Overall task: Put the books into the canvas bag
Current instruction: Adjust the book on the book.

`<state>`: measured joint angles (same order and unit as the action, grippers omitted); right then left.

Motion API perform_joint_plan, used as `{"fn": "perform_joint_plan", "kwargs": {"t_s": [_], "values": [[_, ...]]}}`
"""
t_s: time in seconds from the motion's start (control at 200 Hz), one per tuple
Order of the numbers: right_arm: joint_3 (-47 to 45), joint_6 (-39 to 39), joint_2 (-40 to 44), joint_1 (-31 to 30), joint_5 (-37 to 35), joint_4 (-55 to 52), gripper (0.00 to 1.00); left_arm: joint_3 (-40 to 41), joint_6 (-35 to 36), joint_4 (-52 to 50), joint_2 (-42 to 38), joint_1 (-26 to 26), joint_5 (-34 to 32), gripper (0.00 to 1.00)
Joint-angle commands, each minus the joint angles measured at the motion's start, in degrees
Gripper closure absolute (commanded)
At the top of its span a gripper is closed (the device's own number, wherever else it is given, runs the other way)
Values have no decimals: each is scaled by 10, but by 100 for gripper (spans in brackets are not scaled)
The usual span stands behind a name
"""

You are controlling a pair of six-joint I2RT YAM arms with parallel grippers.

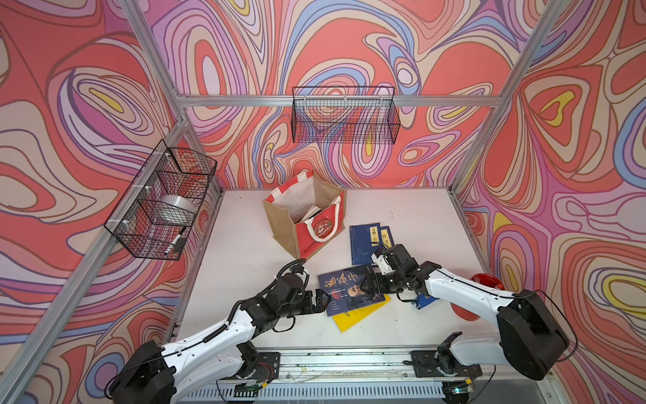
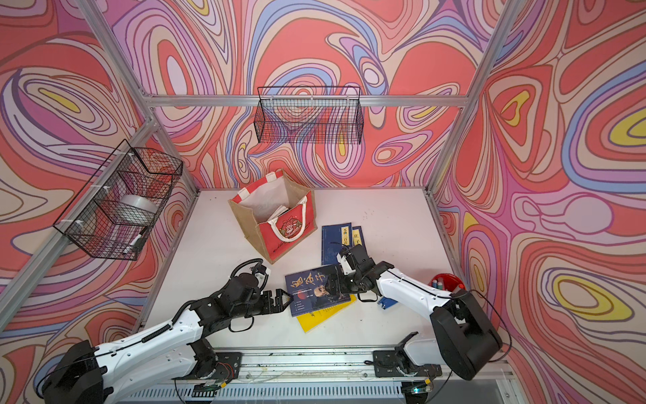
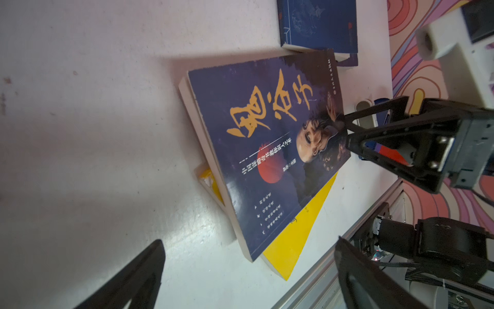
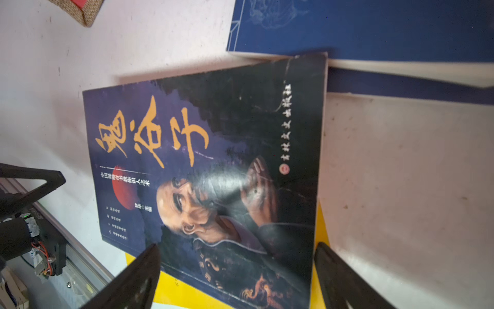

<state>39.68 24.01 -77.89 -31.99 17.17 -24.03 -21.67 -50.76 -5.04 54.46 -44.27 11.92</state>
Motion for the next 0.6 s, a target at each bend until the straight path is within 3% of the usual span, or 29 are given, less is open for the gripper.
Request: {"fn": "perform_joint_plan", "kwargs": {"t_s": [0.0,0.321,0.596], "values": [[-16,7,-8,-7,24,22,10,-6,-9,44,23,-2,-17,0],[-45,58,3,-116,53,78,11,-32,7,77,83,4,-16,0],[-52,95,-26,-218,85,163,12,-52,47,100,122,60,31,0]]}}
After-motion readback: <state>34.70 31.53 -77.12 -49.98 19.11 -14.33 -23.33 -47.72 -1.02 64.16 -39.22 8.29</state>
